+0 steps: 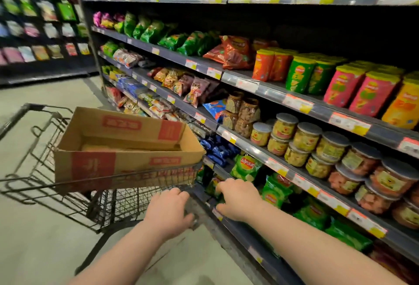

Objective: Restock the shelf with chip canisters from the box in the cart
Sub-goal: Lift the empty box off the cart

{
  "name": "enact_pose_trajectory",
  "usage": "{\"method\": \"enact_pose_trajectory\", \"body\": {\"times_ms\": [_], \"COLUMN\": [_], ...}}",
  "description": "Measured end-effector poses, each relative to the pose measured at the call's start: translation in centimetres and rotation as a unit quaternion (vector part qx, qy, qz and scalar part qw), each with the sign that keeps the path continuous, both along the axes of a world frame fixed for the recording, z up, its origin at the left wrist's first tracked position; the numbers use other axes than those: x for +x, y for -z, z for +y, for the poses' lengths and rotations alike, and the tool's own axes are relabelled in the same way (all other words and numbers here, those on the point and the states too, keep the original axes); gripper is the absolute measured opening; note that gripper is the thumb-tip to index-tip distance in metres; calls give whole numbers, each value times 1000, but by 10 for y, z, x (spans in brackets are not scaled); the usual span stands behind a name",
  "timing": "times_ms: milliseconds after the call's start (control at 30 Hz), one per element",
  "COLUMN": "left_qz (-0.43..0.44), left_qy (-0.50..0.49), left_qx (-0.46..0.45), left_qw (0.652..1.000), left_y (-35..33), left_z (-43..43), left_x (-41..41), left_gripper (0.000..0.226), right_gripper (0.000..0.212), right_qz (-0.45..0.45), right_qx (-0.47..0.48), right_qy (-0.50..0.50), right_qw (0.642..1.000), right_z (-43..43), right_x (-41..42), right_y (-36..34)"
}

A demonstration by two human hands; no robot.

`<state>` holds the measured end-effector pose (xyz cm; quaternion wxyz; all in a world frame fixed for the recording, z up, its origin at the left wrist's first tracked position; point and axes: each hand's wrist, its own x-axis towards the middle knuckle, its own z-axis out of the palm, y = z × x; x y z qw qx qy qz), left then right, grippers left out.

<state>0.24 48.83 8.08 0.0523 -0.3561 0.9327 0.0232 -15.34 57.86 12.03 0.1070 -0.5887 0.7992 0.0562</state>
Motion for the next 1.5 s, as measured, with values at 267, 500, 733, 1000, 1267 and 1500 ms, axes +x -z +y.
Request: {"method": "enact_pose_trajectory", "body": {"times_ms": [267, 500, 733, 1000, 1267, 1500], "left_qz": [-10, -32, -28, -5, -7, -5], "left_qy": [-94, -138, -165, -206, -205, -233], "left_qx": [-9, -3, 17, 24, -8, -20], "left_qw": [995, 990, 986, 978, 979, 972], "left_y": [-3, -10, 0, 7, 1, 3], "left_z": [-94, -190, -251, -322, -415, -486], "left_x": [25, 5, -13, 18, 59, 90], "left_gripper": [46, 45, 46, 51, 56, 64], "right_gripper": [43, 47, 47, 49, 46, 48], "right_qz": [-10, -16, -21, -26, -7, -2], "right_qx": [9, 1, 33, 67, 58, 74], "right_qy": [-80, -114, -131, -123, -46, 16], "right_qw": [997, 993, 991, 990, 997, 997], "right_z": [-128, -235, -312, -372, -428, -464], "right_x": [8, -19, -48, -55, -61, -69], "right_y": [12, 14, 28, 44, 55, 71]}}
